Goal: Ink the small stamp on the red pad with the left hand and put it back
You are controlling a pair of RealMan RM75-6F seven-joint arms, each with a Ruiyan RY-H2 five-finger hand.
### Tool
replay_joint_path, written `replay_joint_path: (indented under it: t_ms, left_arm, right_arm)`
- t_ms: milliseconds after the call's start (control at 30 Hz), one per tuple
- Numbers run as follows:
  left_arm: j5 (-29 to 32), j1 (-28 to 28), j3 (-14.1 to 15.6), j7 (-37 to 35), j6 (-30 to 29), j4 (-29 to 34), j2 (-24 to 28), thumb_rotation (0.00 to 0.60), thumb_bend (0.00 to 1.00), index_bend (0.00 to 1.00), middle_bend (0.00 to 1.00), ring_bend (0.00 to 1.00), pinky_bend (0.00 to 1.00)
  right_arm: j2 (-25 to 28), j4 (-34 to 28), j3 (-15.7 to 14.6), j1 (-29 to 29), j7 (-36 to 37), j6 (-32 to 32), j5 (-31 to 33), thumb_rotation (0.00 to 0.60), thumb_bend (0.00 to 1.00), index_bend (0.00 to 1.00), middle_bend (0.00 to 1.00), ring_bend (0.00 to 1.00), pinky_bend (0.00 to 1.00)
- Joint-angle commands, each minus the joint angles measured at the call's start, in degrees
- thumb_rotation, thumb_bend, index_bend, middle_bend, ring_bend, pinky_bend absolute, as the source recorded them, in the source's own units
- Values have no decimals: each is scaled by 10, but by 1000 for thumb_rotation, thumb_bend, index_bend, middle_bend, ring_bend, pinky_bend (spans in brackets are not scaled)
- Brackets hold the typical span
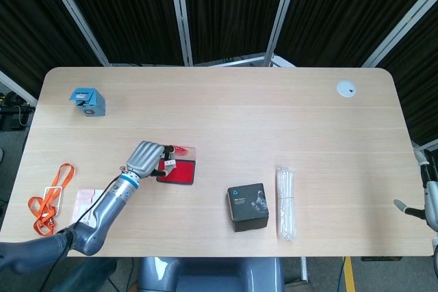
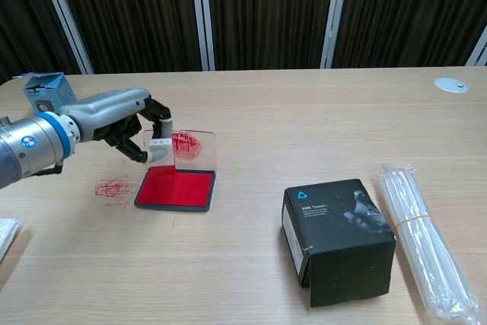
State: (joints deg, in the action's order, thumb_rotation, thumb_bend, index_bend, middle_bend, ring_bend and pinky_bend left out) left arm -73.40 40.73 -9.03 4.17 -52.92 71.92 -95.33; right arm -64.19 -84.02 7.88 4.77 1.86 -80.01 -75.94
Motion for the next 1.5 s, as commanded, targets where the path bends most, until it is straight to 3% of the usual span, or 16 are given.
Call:
replay_joint_path:
  t_ms: [33,233,433,900,1500]
  left_arm:
    - [3,-7,-7,-4,-9,21,24,600,384,588,565,919,933]
    - [18,-22,-2,-18,-5,17,49,600,386,588,565,919,933]
    - [25,-36,13,-43,7,-25,50,600,384,582,564,919,933]
    - [-7,-52,39,-114,9,-124,9,600,384,573,559,917,932]
    - [-44,-57,48,-174,-5,-188,-27,600,375,511,458,903,923]
  right_arm:
    - [0,0,-1,0,0,0,-1,600,0,0,0,0,0]
    - [0,-3,-3,0,-3,-2,-4,600,0,0,0,0,0]
    - [0,-8,-4,-1,-6,-5,-9,600,0,0,0,0,0]
    - [0,-10,-5,-2,-9,-6,-9,600,0,0,0,0,0]
    - [1,-11,-4,-2,-10,-6,-8,600,0,0,0,0,0]
